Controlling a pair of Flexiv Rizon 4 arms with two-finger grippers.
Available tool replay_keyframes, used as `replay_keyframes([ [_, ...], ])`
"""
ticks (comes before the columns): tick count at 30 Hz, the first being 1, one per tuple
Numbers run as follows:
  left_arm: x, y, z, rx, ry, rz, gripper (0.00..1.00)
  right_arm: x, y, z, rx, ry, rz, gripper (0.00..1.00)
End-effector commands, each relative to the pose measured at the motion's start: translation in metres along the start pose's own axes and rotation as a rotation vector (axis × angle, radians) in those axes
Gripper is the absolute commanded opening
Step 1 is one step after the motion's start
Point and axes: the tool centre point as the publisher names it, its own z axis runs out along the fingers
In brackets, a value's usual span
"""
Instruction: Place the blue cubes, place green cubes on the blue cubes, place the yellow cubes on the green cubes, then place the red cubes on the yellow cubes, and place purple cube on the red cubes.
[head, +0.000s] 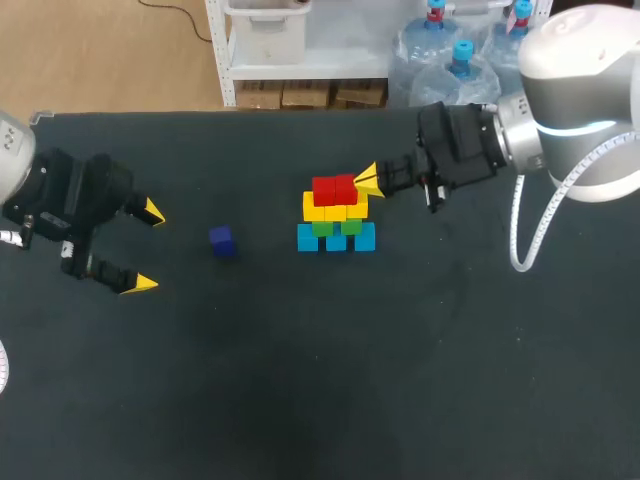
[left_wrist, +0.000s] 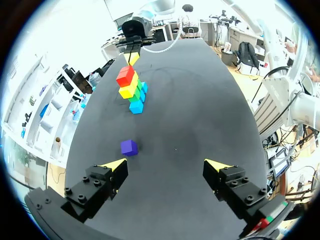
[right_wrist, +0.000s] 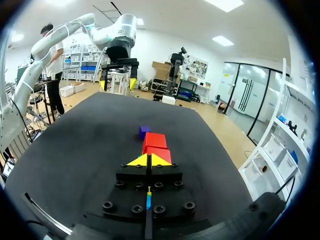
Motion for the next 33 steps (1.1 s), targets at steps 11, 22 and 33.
replay_keyframes([
  [11,0.002,0.000,0.000,-0.002,-0.009,0.005,1.00,-0.003,0.003,-0.014,0.010,0.013,0.001,0.00],
  [22,0.002,0.000,0.000,-0.002,-0.009,0.005,1.00,-0.009,0.021,-0.047,0.019,0.025,0.005,0.00],
  [33,0.002,0.000,0.000,-0.002,-0.009,0.005,1.00,-0.012,0.037,-0.093,0.004,-0.012,-0.005,0.45],
])
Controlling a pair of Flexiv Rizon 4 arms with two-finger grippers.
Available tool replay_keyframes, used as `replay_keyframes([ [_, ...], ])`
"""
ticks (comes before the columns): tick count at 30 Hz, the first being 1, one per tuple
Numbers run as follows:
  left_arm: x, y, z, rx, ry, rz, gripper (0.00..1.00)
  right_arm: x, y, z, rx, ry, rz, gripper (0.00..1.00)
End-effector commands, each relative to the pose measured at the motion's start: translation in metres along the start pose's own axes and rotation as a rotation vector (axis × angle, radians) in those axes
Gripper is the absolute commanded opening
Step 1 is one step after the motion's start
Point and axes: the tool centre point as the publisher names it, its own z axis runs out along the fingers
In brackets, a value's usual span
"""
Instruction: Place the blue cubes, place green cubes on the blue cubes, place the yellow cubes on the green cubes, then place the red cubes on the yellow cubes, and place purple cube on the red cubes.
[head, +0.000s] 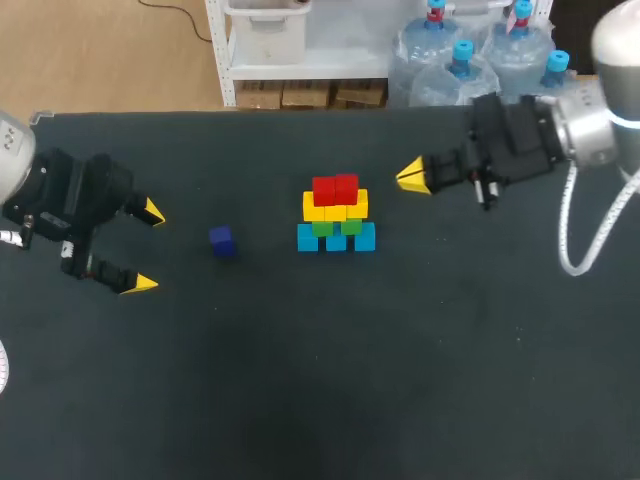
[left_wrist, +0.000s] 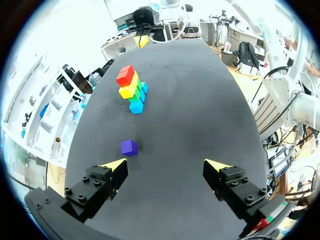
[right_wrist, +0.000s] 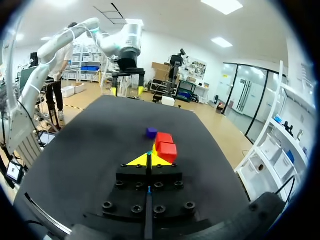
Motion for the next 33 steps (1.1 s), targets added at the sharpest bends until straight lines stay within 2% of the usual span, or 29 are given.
replay_keyframes([
  [1,0.002,0.000,0.000,-0.002,-0.009,0.005,1.00,0.000,0.011,-0.026,-0.002,-0.007,0.000,0.53],
  [2,0.002,0.000,0.000,-0.002,-0.009,0.005,1.00,0.000,0.013,-0.030,-0.003,-0.009,0.002,0.97],
  [3,0.002,0.000,0.000,-0.002,-0.009,0.005,1.00,0.000,0.015,-0.033,-0.003,-0.012,0.004,1.00],
  [14,0.002,0.000,0.000,-0.002,-0.009,0.005,1.00,0.011,0.038,-0.058,-0.014,-0.057,0.076,1.00],
  [19,0.002,0.000,0.000,-0.002,-0.009,0.005,1.00,0.011,0.048,-0.065,-0.031,-0.038,0.091,1.00],
  [25,0.002,0.000,0.000,-0.002,-0.009,0.005,1.00,0.015,0.053,-0.079,0.046,0.010,0.096,1.00],
  [33,0.002,0.000,0.000,-0.002,-0.009,0.005,1.00,0.026,0.052,-0.091,0.069,0.020,0.116,1.00],
])
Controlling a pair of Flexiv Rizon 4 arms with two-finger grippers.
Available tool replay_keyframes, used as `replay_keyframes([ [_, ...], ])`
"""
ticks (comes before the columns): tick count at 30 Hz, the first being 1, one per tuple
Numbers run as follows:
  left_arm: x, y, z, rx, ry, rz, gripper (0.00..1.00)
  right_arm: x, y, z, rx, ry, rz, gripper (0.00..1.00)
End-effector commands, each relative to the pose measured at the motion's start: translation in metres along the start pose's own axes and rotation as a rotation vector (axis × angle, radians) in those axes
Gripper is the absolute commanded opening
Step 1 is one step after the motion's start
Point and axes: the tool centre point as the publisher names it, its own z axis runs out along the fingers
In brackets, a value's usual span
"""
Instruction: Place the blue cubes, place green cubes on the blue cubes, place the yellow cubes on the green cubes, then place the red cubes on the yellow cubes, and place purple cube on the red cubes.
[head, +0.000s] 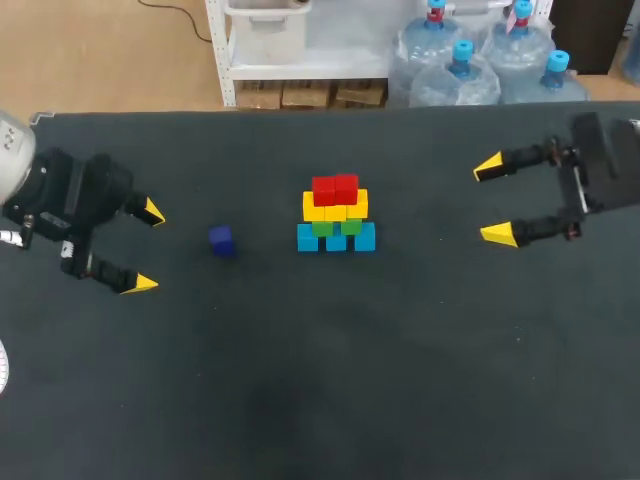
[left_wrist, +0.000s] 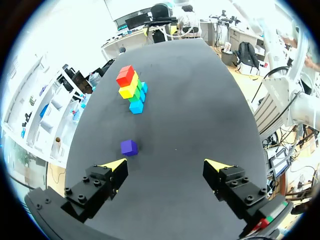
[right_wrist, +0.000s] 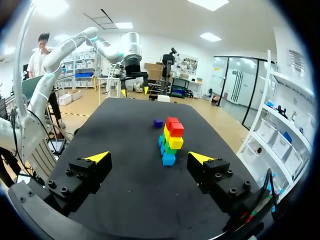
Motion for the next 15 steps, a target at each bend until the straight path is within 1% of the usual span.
replay_keyframes([
  [1,0.002,0.000,0.000,-0.002,-0.009,0.005,1.00,0.002,0.005,-0.007,0.015,0.005,0.002,1.00],
  [3,0.002,0.000,0.000,-0.002,-0.009,0.005,1.00,0.002,0.004,-0.008,0.003,0.015,-0.004,1.00],
  [4,0.002,0.000,0.000,-0.002,-0.009,0.005,1.00,0.002,0.004,-0.007,0.014,0.035,0.015,1.00],
  [12,0.002,0.000,0.000,-0.002,-0.009,0.005,1.00,0.002,0.004,-0.007,0.014,0.035,0.015,1.00],
  [13,0.003,0.003,0.000,-0.008,-0.022,0.019,1.00,0.002,0.004,-0.007,0.014,0.035,0.015,1.00],
  [15,0.004,0.010,0.004,0.001,0.003,0.031,1.00,0.002,0.004,-0.007,0.014,0.035,0.015,1.00],
])
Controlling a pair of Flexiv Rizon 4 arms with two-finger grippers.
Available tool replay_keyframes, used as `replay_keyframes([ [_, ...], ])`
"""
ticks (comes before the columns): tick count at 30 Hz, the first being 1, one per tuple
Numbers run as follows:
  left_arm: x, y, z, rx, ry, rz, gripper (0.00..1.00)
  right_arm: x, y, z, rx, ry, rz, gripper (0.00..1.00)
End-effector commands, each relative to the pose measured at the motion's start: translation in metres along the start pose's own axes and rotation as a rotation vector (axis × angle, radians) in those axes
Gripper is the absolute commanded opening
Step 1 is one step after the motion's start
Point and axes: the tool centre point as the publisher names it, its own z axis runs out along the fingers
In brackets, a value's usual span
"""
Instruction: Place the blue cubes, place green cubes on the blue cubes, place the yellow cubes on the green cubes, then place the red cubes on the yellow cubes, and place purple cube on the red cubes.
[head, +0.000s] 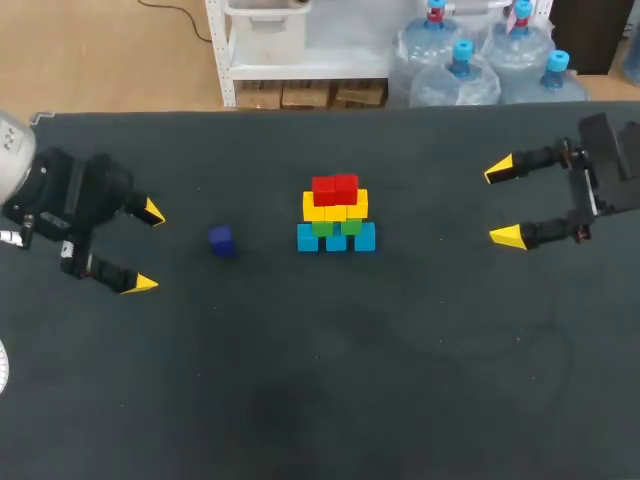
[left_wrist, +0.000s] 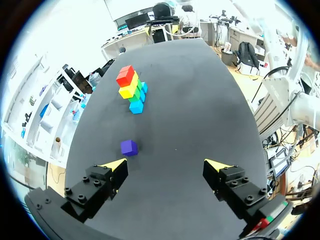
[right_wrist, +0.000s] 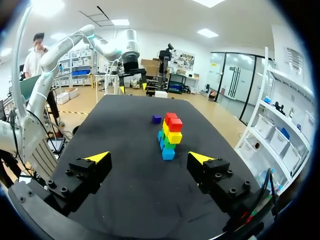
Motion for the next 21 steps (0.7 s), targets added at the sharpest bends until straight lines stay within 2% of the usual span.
replay_keyframes([
  [1,0.005,0.012,0.006,-0.003,0.007,0.006,1.00,0.000,0.001,0.000,0.001,0.002,0.000,1.00],
  [6,0.006,0.032,0.012,-0.055,0.015,-0.055,1.00,0.000,0.001,0.000,0.001,0.002,0.000,1.00],
  [9,-0.001,0.039,0.020,-0.072,0.019,-0.084,1.00,0.000,0.001,0.000,0.001,0.002,0.000,1.00],
  [15,-0.013,0.044,0.038,-0.085,0.016,-0.131,1.00,0.000,0.001,0.000,0.001,0.002,0.000,1.00],
  [21,-0.011,0.049,0.064,-0.095,0.004,-0.197,1.00,0.000,0.001,0.000,0.001,0.002,0.000,1.00],
])
